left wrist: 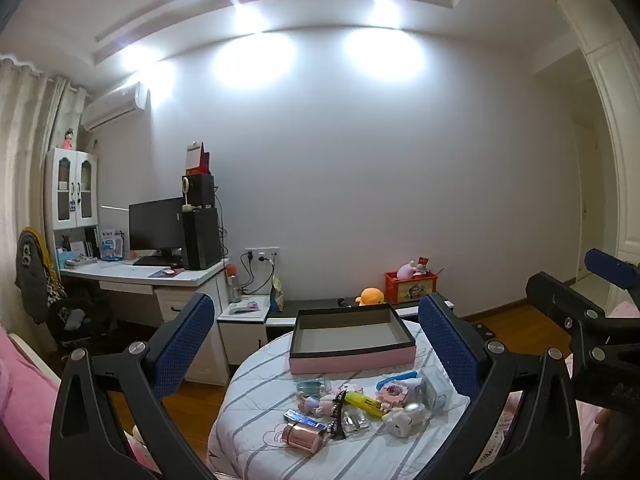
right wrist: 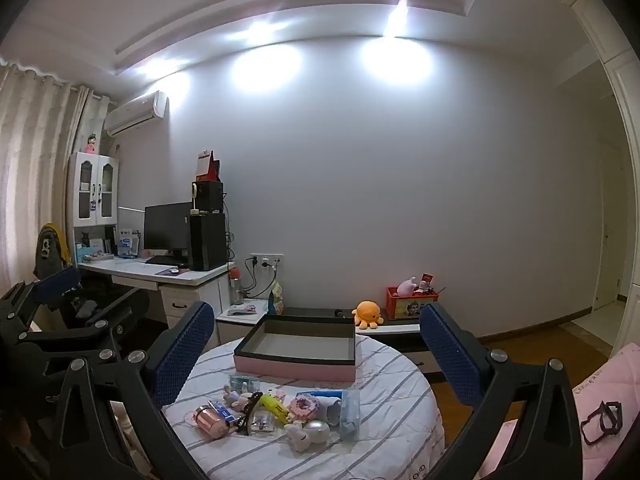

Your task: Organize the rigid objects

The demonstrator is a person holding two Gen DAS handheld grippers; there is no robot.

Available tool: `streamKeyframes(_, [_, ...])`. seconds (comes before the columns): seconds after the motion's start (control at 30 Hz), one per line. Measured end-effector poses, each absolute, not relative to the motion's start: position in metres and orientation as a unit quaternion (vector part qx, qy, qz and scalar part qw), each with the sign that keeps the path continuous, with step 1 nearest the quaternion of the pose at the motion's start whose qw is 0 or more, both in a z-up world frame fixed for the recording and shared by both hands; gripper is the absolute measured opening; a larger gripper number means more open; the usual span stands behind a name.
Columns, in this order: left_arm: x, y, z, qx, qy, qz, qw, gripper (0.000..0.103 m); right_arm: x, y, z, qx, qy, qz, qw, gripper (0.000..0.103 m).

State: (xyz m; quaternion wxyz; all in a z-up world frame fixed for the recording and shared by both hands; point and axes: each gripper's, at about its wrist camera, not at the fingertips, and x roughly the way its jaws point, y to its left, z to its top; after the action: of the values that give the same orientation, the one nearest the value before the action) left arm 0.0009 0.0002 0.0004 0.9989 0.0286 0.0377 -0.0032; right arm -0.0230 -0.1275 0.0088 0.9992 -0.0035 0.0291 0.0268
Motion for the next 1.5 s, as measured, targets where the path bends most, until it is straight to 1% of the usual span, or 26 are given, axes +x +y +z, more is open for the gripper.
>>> streamKeyframes(0.43, [0.001, 0.000, -0.003, 0.031, 0.039, -0.005, 0.999, 0.103, -0.012, -0.132, 0.008, -0.002, 0.028, 0.022, 0.999, 0.103])
streamKeyframes(0.6, [0.005, 0.000, -0.009, 0.033, 0.041, -0.006, 0.999, 0.103, -0.019, -0.131, 0.009, -0.002, 0.024, 0.022, 0.999, 0.103])
streamKeyframes(1.5, [0.000, 0.005, -0.006, 0.025, 0.049, -0.013, 0.998, 0.103, -0.025, -0.130, 0.008, -0.003, 0.028, 0.019, 0.999, 0.103])
